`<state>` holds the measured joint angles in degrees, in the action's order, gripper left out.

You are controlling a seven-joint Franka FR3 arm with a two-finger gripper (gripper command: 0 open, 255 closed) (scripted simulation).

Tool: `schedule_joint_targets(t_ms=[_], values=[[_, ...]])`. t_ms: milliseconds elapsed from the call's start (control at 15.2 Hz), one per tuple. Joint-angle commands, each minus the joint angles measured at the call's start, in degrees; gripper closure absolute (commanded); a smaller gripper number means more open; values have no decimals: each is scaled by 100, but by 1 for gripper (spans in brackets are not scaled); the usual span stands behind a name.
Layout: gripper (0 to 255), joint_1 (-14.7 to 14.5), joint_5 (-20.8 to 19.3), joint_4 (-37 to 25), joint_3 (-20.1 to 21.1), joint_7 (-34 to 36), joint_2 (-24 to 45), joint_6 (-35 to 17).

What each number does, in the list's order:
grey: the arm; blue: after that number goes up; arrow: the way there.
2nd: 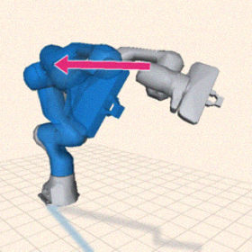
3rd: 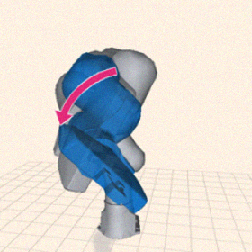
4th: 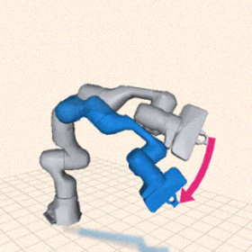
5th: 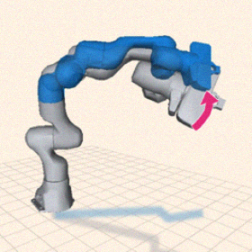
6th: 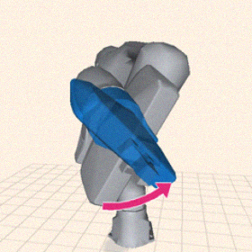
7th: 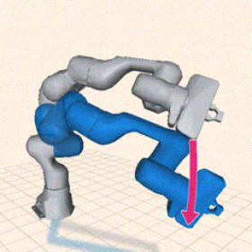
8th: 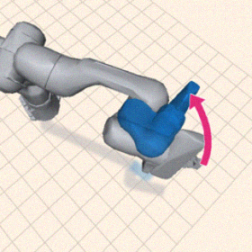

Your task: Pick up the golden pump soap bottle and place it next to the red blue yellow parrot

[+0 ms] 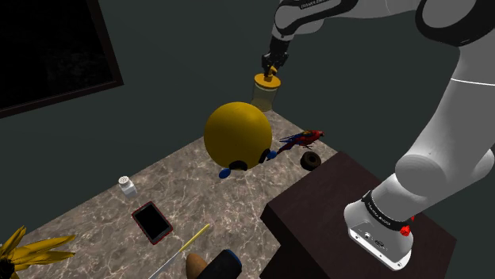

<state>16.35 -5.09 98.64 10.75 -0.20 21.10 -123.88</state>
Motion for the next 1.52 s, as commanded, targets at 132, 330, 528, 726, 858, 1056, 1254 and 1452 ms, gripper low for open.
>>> schedule_joint_targets(t_ms=[132,330,528,726,858,1056,1254,1452], values=[[255,-7,-34,163,-14,25,105,-275],[255,-15,-62,251,-28,44,209,-466],[255,-24,-93,328,-43,65,322,-653],[255,-35,-126,392,-60,87,442,-836],[255,-43,-148,428,-72,102,527,-956],[255,-57,-183,473,-93,126,661,-1132],[255,-72,-219,506,-115,150,802,-1305],[255,-89,-255,527,-139,174,950,-1473]])
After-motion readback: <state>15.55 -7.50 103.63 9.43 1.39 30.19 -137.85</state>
